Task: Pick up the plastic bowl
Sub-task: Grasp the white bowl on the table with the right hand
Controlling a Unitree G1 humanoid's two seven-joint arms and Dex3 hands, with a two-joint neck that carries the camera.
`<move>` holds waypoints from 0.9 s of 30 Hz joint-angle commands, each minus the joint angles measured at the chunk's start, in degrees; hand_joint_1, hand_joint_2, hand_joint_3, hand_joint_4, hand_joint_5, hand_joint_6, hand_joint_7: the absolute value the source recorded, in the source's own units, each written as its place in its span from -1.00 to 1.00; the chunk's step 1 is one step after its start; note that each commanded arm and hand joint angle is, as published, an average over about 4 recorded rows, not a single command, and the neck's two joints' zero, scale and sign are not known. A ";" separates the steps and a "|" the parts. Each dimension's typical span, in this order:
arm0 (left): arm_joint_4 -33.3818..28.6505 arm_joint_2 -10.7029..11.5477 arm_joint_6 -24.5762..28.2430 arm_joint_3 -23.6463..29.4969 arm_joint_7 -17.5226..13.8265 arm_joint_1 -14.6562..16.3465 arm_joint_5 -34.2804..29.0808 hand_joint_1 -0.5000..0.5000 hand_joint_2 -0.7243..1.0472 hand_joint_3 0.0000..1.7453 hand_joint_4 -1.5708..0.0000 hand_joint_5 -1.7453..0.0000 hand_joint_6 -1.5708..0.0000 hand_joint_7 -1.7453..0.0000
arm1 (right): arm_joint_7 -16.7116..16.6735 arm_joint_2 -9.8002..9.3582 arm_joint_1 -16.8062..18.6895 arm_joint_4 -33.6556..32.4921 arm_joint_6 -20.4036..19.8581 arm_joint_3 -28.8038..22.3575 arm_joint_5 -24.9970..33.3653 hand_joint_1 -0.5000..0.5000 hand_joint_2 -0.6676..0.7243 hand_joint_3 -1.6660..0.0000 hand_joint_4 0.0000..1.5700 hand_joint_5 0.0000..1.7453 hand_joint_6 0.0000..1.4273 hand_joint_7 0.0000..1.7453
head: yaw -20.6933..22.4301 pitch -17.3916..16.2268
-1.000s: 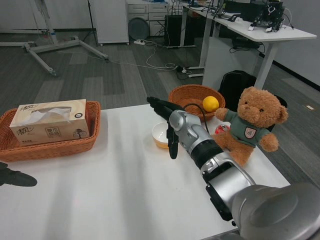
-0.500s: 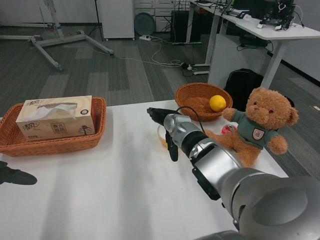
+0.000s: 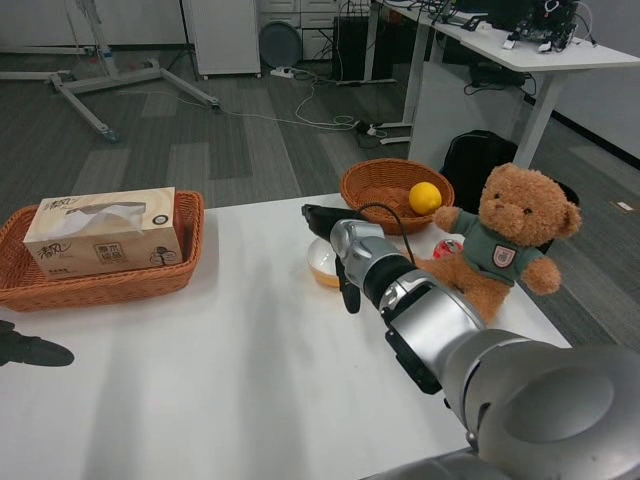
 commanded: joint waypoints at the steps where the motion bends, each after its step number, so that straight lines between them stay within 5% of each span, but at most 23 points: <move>1: 1.56 -0.09 -0.04 0.28 -0.05 0.03 -0.17 -1.00 -0.97 -0.90 1.00 1.00 1.00 1.00 | -0.30 -0.33 2.18 -0.68 0.39 -1.34 -0.02 -0.75 0.64 1.00 -1.00 -1.00 -1.00 -1.00 | -0.16 -0.29; 18: 1.78 -0.09 -0.04 -0.51 -0.05 -0.02 -0.25 -1.00 -0.97 -0.90 1.00 1.00 1.00 1.00 | -1.75 0.24 5.94 1.91 -0.75 -0.87 -0.09 -0.75 0.45 1.00 -1.00 -1.00 -1.00 -1.00 | -1.31 -1.42; 27: 1.61 -0.09 -0.04 -0.56 -0.05 0.07 -0.25 -1.00 -0.97 -0.90 1.00 1.00 1.00 1.00 | -2.85 0.33 6.48 3.49 -1.19 0.31 0.04 -0.79 0.07 0.90 -1.00 -0.86 -1.00 -0.96 | -1.43 -1.49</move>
